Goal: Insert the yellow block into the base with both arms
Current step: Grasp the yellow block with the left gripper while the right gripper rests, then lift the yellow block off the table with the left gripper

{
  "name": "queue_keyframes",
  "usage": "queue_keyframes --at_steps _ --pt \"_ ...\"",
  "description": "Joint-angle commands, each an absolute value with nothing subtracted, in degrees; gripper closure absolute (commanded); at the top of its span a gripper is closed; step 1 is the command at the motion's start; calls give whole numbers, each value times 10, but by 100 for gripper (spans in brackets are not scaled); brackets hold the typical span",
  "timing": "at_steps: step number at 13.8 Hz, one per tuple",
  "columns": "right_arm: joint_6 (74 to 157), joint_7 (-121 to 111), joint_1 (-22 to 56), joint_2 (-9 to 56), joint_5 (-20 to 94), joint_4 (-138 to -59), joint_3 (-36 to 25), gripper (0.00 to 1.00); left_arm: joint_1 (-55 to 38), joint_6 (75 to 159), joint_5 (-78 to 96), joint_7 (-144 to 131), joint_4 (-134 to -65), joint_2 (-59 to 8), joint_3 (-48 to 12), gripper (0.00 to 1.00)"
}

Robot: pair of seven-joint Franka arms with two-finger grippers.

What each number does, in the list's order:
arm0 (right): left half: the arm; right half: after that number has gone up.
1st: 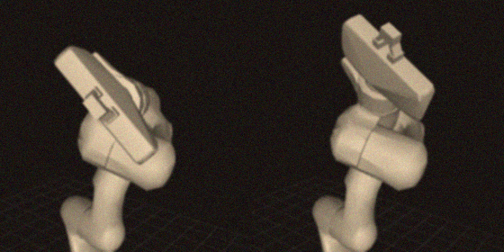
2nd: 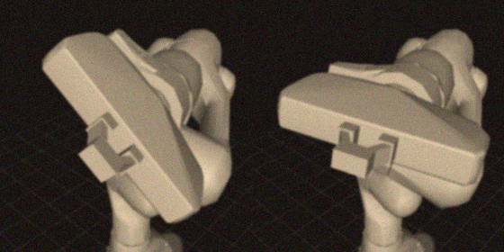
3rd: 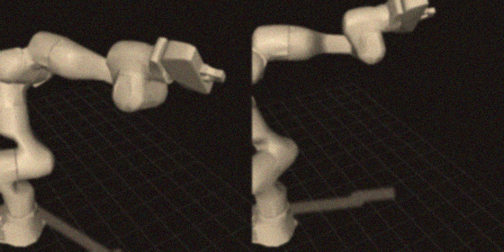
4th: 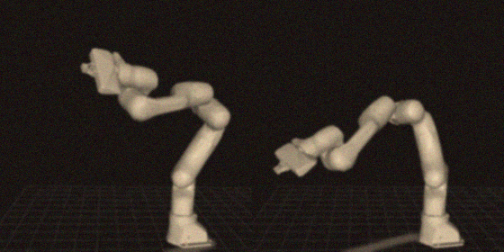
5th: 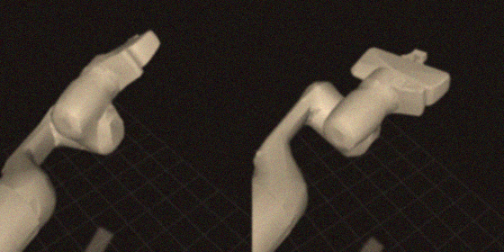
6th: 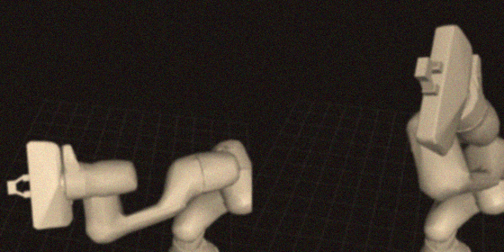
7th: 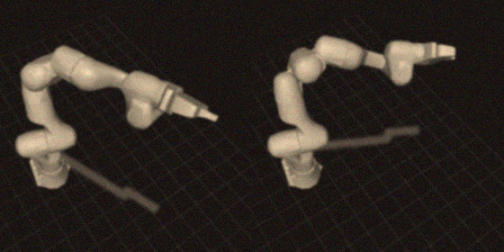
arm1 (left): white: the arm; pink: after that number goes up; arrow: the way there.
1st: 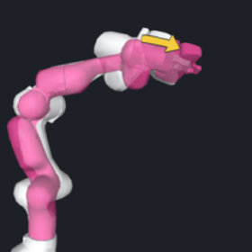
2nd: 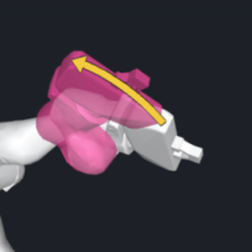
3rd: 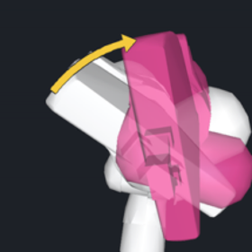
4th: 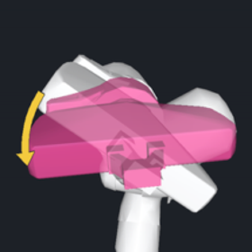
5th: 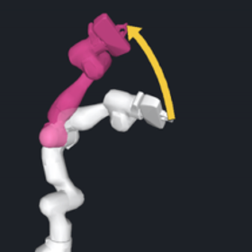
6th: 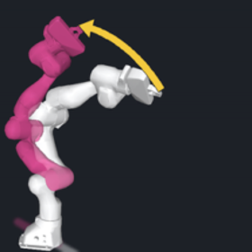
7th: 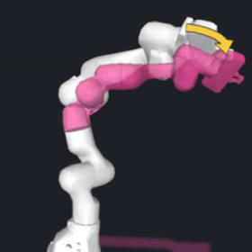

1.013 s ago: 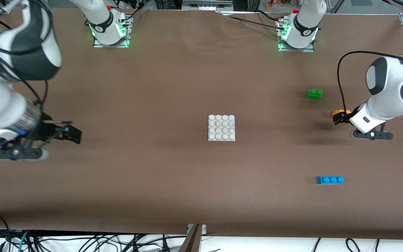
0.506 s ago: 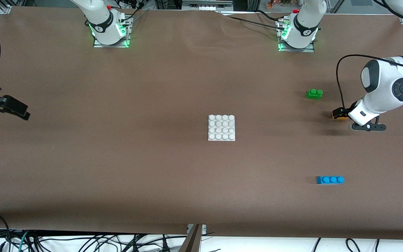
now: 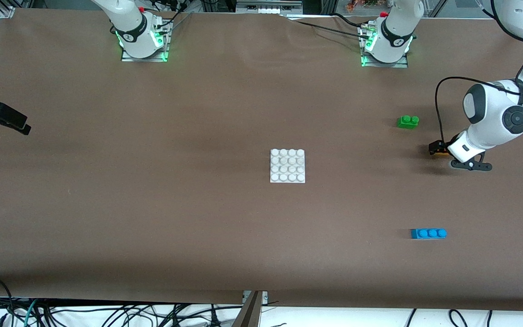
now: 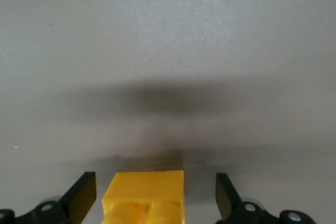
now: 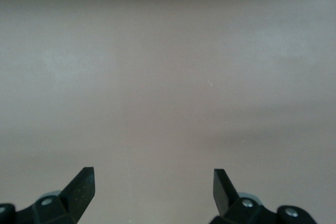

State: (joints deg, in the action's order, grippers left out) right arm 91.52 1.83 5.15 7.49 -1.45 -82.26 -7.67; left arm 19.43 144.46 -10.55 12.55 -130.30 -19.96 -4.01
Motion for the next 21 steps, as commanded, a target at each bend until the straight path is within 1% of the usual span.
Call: queue_keyframes --at_steps 1,4,10,17,18,20,21 --pt "911 -20 46 58 -25 -840 -69 0 200 1454 -120 134 -1306 -200 -43 0" --pt "902 -15 47 64 -20 -834 -71 0 200 1454 -120 141 -1314 -200 -43 0" --pt "906 -23 47 74 -23 -832 -72 0 236 1454 -120 153 -1324 -202 -45 0" --pt "909 -22 47 76 -24 -832 -72 0 236 1458 -113 146 -1322 -209 -47 1" --pt "908 -23 47 76 -25 -832 -72 0 236 1458 -112 145 -1322 -210 -48 11" --pt "908 -22 47 76 -24 -832 -72 0 236 1458 -111 143 -1322 -211 -49 45" --pt "908 -23 47 76 -24 -832 -72 0 236 1458 -111 142 -1322 -211 -49 55"
